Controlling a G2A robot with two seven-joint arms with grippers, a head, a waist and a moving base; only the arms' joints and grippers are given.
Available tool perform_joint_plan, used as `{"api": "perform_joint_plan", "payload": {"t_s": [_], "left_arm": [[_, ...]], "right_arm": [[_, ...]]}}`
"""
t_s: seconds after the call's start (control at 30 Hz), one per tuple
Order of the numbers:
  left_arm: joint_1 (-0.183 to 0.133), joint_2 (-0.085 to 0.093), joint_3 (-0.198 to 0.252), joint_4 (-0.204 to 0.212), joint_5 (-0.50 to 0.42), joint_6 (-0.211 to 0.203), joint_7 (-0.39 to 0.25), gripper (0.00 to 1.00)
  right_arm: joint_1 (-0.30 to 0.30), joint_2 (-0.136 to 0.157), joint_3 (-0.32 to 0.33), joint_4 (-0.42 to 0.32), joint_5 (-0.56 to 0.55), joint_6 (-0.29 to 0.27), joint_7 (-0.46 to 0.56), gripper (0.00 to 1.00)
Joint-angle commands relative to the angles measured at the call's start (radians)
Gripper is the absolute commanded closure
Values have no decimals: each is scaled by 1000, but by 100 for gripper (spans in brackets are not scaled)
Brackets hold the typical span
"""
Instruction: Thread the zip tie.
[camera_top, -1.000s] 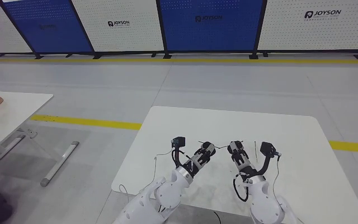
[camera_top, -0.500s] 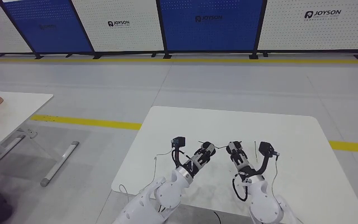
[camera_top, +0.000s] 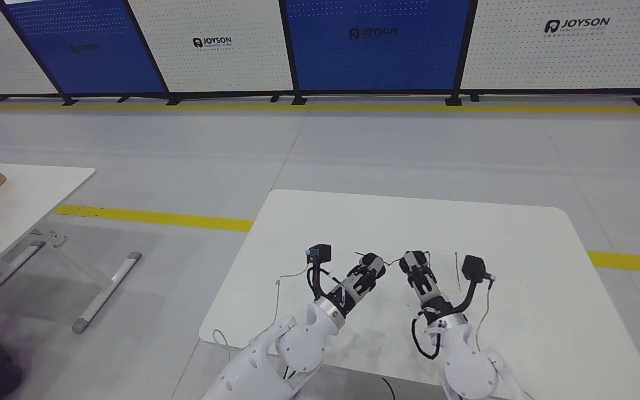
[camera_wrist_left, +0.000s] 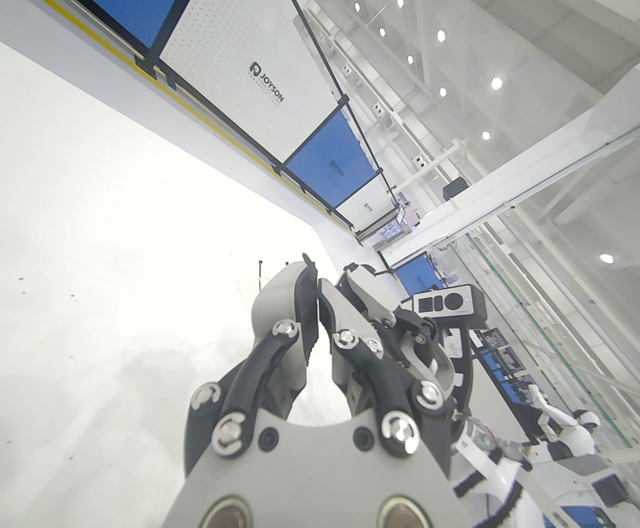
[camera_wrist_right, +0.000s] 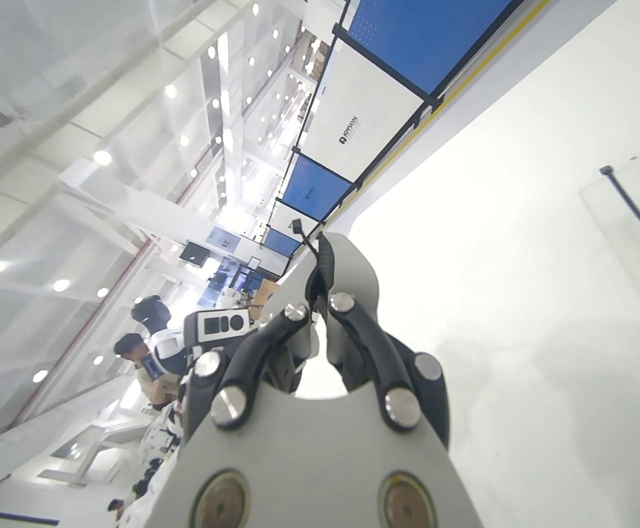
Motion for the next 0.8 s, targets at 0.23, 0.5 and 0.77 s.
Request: {"api": "perform_joint_plan", "payload": {"t_s": [0.23,0.5,0.77], "left_arm": [[0,0,0,0,0,0,0,100],[0,0,0,0,0,0,0,100],[0,0,0,0,0,0,0,100]], "right_arm": [[12,-7,-4,59,20,-46,15,100],[12,-9,-6,67,24,-56,13,100],[12,-9,-6,67,24,-56,13,100]]}}
